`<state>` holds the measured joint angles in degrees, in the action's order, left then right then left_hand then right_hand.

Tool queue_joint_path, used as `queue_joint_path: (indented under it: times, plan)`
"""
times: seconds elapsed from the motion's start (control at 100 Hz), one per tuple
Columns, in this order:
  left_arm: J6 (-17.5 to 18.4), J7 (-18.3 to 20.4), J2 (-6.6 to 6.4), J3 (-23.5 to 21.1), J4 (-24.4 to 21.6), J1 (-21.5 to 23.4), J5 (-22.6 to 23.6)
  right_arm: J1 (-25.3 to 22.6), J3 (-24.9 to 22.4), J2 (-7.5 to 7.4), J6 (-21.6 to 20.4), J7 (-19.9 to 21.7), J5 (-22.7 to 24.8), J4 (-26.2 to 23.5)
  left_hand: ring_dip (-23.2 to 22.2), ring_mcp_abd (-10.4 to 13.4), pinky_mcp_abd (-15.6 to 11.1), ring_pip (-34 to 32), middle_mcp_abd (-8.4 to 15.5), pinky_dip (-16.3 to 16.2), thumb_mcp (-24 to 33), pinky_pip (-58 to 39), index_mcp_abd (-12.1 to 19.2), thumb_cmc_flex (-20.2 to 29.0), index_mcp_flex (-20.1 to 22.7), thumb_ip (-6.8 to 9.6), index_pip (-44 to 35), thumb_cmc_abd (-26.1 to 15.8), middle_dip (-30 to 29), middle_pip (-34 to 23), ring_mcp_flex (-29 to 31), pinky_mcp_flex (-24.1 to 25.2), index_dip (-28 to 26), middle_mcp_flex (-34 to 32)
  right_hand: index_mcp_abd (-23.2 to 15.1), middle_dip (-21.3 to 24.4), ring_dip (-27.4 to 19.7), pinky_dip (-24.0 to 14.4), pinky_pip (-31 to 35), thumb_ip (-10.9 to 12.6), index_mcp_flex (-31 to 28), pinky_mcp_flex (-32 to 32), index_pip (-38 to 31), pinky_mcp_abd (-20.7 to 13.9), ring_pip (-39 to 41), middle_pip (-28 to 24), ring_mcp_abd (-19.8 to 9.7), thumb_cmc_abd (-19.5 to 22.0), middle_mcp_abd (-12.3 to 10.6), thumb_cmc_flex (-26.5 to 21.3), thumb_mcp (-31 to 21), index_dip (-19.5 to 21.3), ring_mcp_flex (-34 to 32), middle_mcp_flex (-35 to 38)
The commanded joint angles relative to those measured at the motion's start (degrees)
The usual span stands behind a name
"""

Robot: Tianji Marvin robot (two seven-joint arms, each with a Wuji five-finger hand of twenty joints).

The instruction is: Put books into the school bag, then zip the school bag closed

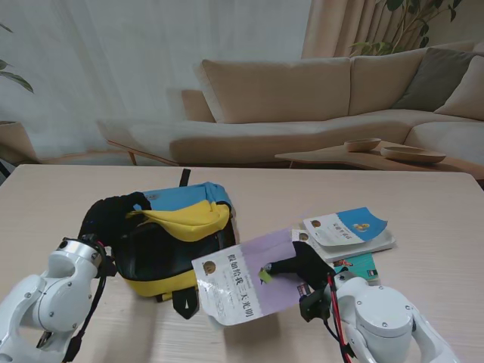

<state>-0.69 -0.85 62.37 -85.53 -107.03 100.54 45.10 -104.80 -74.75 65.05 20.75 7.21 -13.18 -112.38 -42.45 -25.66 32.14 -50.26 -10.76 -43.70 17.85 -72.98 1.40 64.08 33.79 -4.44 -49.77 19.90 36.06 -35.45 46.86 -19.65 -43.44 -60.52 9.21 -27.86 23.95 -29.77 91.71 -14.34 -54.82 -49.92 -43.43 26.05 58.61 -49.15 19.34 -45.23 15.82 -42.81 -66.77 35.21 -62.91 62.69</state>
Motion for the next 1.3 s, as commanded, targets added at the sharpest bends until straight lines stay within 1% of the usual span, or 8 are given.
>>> queue_joint_path:
  times: [0.0,0.26,0.69,0.94,0.98,1.02,1.1,1.29]
  plan:
    - [-0.03,0.78,0.50,-0.14,-1.64,0.39,-0.68,0.65,1.38,1.20,0.94,-0.02,-0.26,0.15,0.92,-3.06,1.46,-0.43,-1.66,-1.44,0.69,-2.71,-0.88,3.71,1.57,-0.78,-6.22,-3.51,-0.77,-1.11,1.65,0.28,-1.05,-4.32,-11.28,0.60,-0.08,0.63,4.17,0.77,-7.93,-2.53,-10.69,-0.48,4.07,-1.42,2.18,3.77,1.17,-7.27,-8.42,1.20,-5.51,1.82]
    - [-0.29,-0.26,0.98,0.06,-3.82,1.85,-3.68,5.32,7.31,3.59,7.00,-6.82,-1.53,2.23,0.71,-2.92,1.27,-0.53,-1.63,-1.37,-0.49,-2.43,-1.08,4.74,0.89,-0.70,-7.03,-4.16,-0.64,-1.53,0.88,0.67,-2.70,-3.54,-11.22,0.75,-0.44,1.45,4.19,0.65,-7.96,-2.72,-10.88,-0.18,4.12,-1.64,1.96,3.67,1.20,-7.28,-8.57,1.09,-5.81,1.84]
    - [-0.58,-0.62,1.19,0.85,-6.99,5.05,-4.96,10.34,13.98,9.91,15.81,-21.58,-9.91,4.18,0.43,-2.69,0.79,-0.58,-1.48,-1.23,-1.89,-2.20,-0.70,5.61,0.56,-0.32,-6.83,-4.74,-0.40,-2.15,0.22,1.16,-4.47,-2.76,-11.20,1.11,-0.78,2.16,4.16,0.42,-7.94,-2.78,-10.91,-0.29,3.89,-1.81,1.87,3.63,1.15,-7.30,-8.72,1.03,-5.64,1.71]
    - [0.00,-1.31,1.41,1.25,-8.17,7.00,-6.60,13.11,16.59,13.70,18.04,-30.04,-14.79,6.86,0.28,-2.76,0.66,-0.59,-1.44,-1.14,-2.61,-2.10,-0.74,6.04,0.53,-0.12,-6.52,-4.95,-0.31,-2.39,-0.03,1.35,-5.08,-2.51,-11.10,1.43,-0.98,2.59,3.93,0.24,-7.71,-2.61,-10.86,-0.40,3.52,-1.90,1.91,3.76,1.10,-7.35,-8.66,0.97,-5.31,1.37]
    - [0.15,-1.31,1.44,1.25,-8.53,7.42,-7.02,13.52,16.86,14.17,18.22,-31.07,-15.35,7.34,0.23,-2.89,0.73,-0.57,-3.12,-1.10,-2.82,-2.03,-0.72,6.14,0.59,-0.06,-6.43,-5.04,-0.38,-2.22,-0.14,1.46,-5.19,-2.30,-11.09,1.46,-0.98,2.65,3.91,0.22,-7.68,-2.61,-10.85,-0.41,3.52,-1.95,1.89,3.81,1.02,-7.34,-8.63,0.95,-5.32,1.33]
    - [0.39,-1.34,1.45,1.19,-8.90,7.87,-7.20,13.93,17.13,14.62,18.43,-32.03,-15.77,7.83,0.17,-2.79,0.68,-0.62,-1.43,-1.08,-3.06,-2.03,-0.69,6.21,0.54,-0.01,-6.35,-5.17,-0.30,-2.40,-0.08,1.48,-5.31,-2.41,-11.07,1.51,-1.00,2.70,3.88,0.21,-7.64,-2.57,-10.85,-0.41,3.46,-1.96,1.92,3.80,1.14,-7.37,-8.63,0.94,-5.24,1.28]
    - [0.86,-1.75,1.56,1.12,-9.58,8.66,-7.65,14.85,17.73,15.49,18.92,-33.65,-16.43,8.94,0.14,-2.74,0.57,-0.55,-3.42,-1.04,-3.42,-2.04,-0.58,6.43,0.50,0.08,-6.30,-5.25,-0.37,-2.19,-0.21,1.49,-5.56,-2.22,-11.08,1.59,-1.02,2.79,3.83,0.17,-7.57,-2.51,-10.83,-0.41,3.43,-2.00,1.86,3.93,1.04,-7.32,-8.60,0.91,-5.22,1.21]
    - [1.65,-1.73,1.57,0.91,-11.27,10.42,-7.95,17.51,19.58,17.98,18.99,-39.23,-19.32,11.69,0.10,-2.58,0.30,-0.42,-2.81,-0.95,-3.87,-1.90,-0.41,6.59,0.37,0.17,-6.32,-5.50,-0.33,-2.13,-0.60,1.79,-5.95,-1.98,-10.96,1.84,-1.08,3.12,3.48,0.00,-7.29,-2.26,-10.81,-0.46,3.19,-2.14,1.62,4.11,0.91,-7.31,-8.46,0.84,-4.97,0.94]
